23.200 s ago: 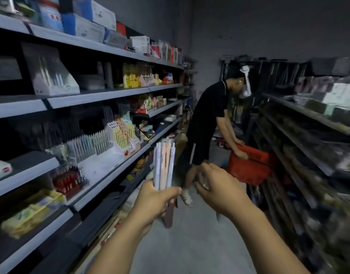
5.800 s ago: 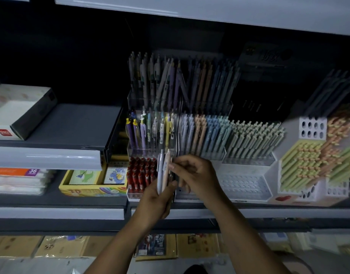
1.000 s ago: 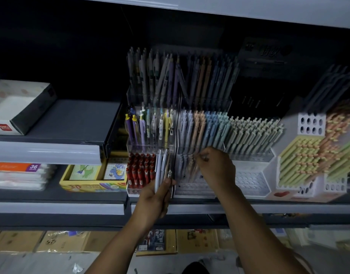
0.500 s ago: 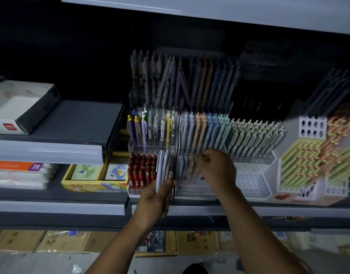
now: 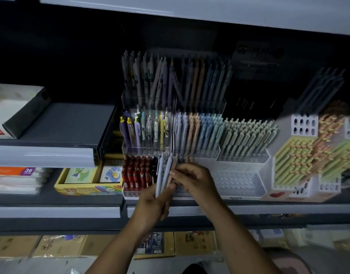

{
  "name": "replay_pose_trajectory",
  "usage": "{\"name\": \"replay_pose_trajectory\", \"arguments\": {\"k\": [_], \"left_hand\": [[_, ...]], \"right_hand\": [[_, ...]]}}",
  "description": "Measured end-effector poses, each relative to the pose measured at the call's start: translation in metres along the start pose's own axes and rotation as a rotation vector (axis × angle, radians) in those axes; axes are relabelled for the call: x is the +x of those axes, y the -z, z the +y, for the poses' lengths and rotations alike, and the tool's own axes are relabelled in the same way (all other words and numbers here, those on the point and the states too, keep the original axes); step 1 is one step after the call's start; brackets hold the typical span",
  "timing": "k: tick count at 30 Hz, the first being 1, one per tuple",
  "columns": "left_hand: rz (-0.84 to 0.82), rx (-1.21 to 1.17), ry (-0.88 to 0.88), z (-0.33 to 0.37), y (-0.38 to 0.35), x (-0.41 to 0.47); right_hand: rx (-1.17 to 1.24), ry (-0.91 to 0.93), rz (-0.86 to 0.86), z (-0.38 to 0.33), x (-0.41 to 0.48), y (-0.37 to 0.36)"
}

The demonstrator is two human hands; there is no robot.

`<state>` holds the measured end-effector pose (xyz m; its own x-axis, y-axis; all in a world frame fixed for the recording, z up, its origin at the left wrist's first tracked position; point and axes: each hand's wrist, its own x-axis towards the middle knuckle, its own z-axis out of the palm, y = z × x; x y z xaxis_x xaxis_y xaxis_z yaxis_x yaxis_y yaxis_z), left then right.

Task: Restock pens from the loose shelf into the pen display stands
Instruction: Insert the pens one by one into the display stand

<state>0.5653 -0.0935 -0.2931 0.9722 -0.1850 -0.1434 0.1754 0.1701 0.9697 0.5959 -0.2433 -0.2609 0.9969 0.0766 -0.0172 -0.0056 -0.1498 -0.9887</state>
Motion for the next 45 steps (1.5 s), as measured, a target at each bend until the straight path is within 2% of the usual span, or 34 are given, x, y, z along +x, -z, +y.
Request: {"name": "replay_pose_trajectory", "arguments": {"k": [8,13,16,18,21,27,34,45], "left_hand": [[-0.023,-0.049,-0.009,-0.002,-0.004,0.001],[0.025,-0.016,-0.003,-0.006,-0.003,0.003],[0.062,-0.063,0.037,-0.009,-0.001,0.003],[0.073,-0.087,0.067,-0.010,0.000,0.004],[0.083,-0.083,0.092,-0.008,0.002,0.004],[0.052,-0.201,0.139,-0.008,0.003,0.000],[0.058,-0.142,0.137,-0.008,0.006,0.000],[0.044,-0.124,0.142,-0.007,0.005,-0.001]], "right_hand": [[0.109,-0.009,0.027,0.003,-0.004,0.009],[0.293,0.006,0.246,0.009,-0.002,0.028],[0.308,0.000,0.331,0.016,0.000,0.046],[0.241,0.008,0.373,0.021,0.001,0.053],[-0.008,0.034,0.415,0.031,0.003,0.058],[-0.307,0.100,0.367,0.052,0.006,0.050],[-0.576,0.178,0.311,0.072,0.011,0.038],[-0.718,0.130,0.304,0.081,0.011,0.033]]}}
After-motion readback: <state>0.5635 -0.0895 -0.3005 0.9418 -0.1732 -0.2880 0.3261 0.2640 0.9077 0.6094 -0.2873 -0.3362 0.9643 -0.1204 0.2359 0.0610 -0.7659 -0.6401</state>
